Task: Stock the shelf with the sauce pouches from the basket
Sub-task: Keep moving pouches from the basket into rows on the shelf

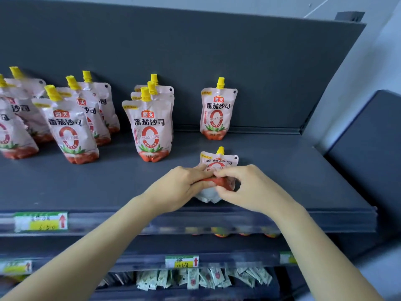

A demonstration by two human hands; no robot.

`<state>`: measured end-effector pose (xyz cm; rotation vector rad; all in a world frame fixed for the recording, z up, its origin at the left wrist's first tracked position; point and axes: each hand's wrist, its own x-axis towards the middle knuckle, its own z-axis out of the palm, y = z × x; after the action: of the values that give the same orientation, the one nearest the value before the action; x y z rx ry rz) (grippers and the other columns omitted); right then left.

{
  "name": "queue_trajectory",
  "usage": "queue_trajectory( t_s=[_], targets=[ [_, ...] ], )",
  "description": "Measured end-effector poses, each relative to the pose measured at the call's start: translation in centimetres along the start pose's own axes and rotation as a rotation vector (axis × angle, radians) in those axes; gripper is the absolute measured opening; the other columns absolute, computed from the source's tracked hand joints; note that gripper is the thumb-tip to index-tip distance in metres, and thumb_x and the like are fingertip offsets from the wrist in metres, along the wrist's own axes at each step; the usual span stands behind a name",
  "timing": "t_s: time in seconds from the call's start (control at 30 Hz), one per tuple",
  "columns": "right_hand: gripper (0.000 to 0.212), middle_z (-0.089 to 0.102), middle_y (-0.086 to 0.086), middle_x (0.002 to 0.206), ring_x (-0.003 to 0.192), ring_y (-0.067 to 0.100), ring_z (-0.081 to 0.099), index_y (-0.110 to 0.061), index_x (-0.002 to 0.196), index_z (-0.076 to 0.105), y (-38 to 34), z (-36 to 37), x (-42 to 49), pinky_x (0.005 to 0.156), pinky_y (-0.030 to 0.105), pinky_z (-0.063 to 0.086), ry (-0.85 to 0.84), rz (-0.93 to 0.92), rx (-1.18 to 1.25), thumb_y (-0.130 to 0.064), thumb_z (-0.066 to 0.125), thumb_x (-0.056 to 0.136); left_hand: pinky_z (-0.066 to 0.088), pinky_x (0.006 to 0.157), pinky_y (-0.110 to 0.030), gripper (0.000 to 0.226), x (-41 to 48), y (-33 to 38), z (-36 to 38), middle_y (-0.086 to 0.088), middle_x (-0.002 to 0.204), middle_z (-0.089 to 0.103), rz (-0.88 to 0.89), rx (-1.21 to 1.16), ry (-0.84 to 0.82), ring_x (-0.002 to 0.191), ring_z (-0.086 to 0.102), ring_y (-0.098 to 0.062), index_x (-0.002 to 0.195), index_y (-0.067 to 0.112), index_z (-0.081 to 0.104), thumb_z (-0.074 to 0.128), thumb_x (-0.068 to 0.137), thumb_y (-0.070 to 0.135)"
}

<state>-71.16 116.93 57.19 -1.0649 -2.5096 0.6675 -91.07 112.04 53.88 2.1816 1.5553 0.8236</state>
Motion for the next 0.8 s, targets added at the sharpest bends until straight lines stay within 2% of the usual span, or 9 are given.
queue_trajectory(
  t_s=[0.1, 0.2, 0.3, 0.37, 0.43, 0.53, 0.63, 0.7, 0.8],
  targets=[
    [0.028, 0.061, -0.015, 0.075, 0.065, -0.001, 0.051, -0.031, 0.113, 0.068, 0.3, 0.1, -0.4, 0.062, 0.023, 0.046, -0.012, -0.016, -0.018, -0.029, 0.062, 0.085, 0.028, 0.113, -0.015, 0.04, -0.1, -0.1, -0.3, 0.014, 0.142, 0.038, 0.021, 0.014, -0.008, 0.137, 0.026, 0.004, 0.138, 0.025, 0.051, 0.052, 0.098, 0.024],
    [0.039, 0.063, -0.021, 0.083, 0.072, 0.0, 0.056, -0.033, 0.116, 0.068, 0.9, 0.3, -0.6, 0.073, 0.028, 0.053, 0.014, -0.017, 0.056, -0.021, 0.064, 0.079, 0.027, 0.112, -0.013, 0.041, -0.3, -0.4, -0.4, 0.015, 0.142, 0.039, 0.05, 0.069, -0.017, 0.137, 0.026, 0.003, 0.139, 0.024, 0.049, 0.053, 0.098, 0.024],
    [0.051, 0.056, -0.019, 0.131, 0.12, 0.002, 0.054, -0.027, 0.127, 0.064, 1.5, 0.7, -0.7, 0.099, 0.033, 0.05, 0.096, 0.014, 0.084, -0.017, 0.066, 0.077, 0.042, 0.104, -0.023, 0.042, -0.9, -0.6, 0.0, 0.007, 0.124, 0.066, 0.04, 0.118, 0.107, 0.13, 0.046, -0.003, 0.136, 0.019, 0.055, 0.059, 0.095, 0.031],
    [0.052, 0.045, -0.015, 0.145, 0.127, 0.006, 0.047, -0.027, 0.133, 0.058, 1.7, 1.0, -1.0, 0.101, 0.028, 0.045, 0.113, 0.067, 0.028, -0.021, 0.063, 0.081, 0.051, 0.085, -0.03, 0.046, -1.3, -0.5, 0.3, 0.003, 0.101, 0.073, 0.024, 0.222, 0.181, 0.097, 0.067, -0.012, 0.133, 0.015, 0.058, 0.055, 0.094, 0.04],
    [0.051, 0.052, -0.011, 0.141, 0.113, 0.007, 0.054, -0.025, 0.134, 0.058, 1.8, 1.2, -1.3, 0.093, 0.026, 0.048, 0.129, 0.068, -0.014, -0.021, 0.06, 0.083, 0.054, 0.072, -0.035, 0.055, -1.3, -0.3, 0.5, -0.003, 0.099, 0.073, 0.029, 0.3, 0.137, 0.074, 0.065, -0.017, 0.135, 0.015, 0.056, 0.042, 0.093, 0.048],
    [0.051, 0.064, -0.01, 0.129, 0.102, 0.008, 0.061, -0.023, 0.13, 0.061, 1.8, 1.0, -1.2, 0.088, 0.033, 0.054, 0.122, 0.06, 0.013, -0.018, 0.062, 0.08, 0.054, 0.082, -0.039, 0.058, -1.0, -0.8, -0.3, -0.007, 0.121, 0.068, 0.014, 0.321, 0.003, 0.097, 0.068, -0.024, 0.14, 0.018, 0.05, 0.035, 0.093, 0.049],
    [0.051, 0.067, -0.012, 0.12, 0.097, 0.011, 0.067, -0.023, 0.127, 0.064, 2.4, 0.6, -0.7, 0.086, 0.035, 0.056, 0.115, 0.093, 0.069, -0.017, 0.067, 0.076, 0.053, 0.081, -0.04, 0.056, -0.6, -1.0, -0.8, -0.009, 0.119, 0.069, 0.017, 0.343, -0.031, 0.095, 0.068, -0.026, 0.14, 0.017, 0.049, 0.036, 0.095, 0.048],
    [0.049, 0.068, -0.009, 0.118, 0.086, 0.012, 0.07, -0.021, 0.124, 0.066, 2.4, 1.0, -0.4, 0.078, 0.032, 0.059, 0.164, 0.124, 0.171, -0.01, 0.067, 0.077, 0.052, 0.083, -0.038, 0.044, -0.2, -0.6, -0.4, -0.008, 0.112, 0.071, -0.03, 0.281, 0.025, 0.09, 0.067, -0.022, 0.138, 0.016, 0.052, 0.046, 0.099, 0.036],
    [0.04, 0.068, 0.001, 0.111, 0.073, 0.018, 0.073, -0.016, 0.116, 0.067, 1.7, 2.4, 0.0, 0.061, 0.029, 0.061, 0.318, 0.225, 0.577, 0.001, 0.068, 0.079, 0.054, 0.085, -0.031, 0.028, 0.4, 0.7, 0.5, 0.003, 0.101, 0.072, -0.201, -0.065, 0.255, 0.083, 0.066, -0.008, 0.122, 0.015, 0.066, 0.061, 0.094, 0.017]
  ],
)
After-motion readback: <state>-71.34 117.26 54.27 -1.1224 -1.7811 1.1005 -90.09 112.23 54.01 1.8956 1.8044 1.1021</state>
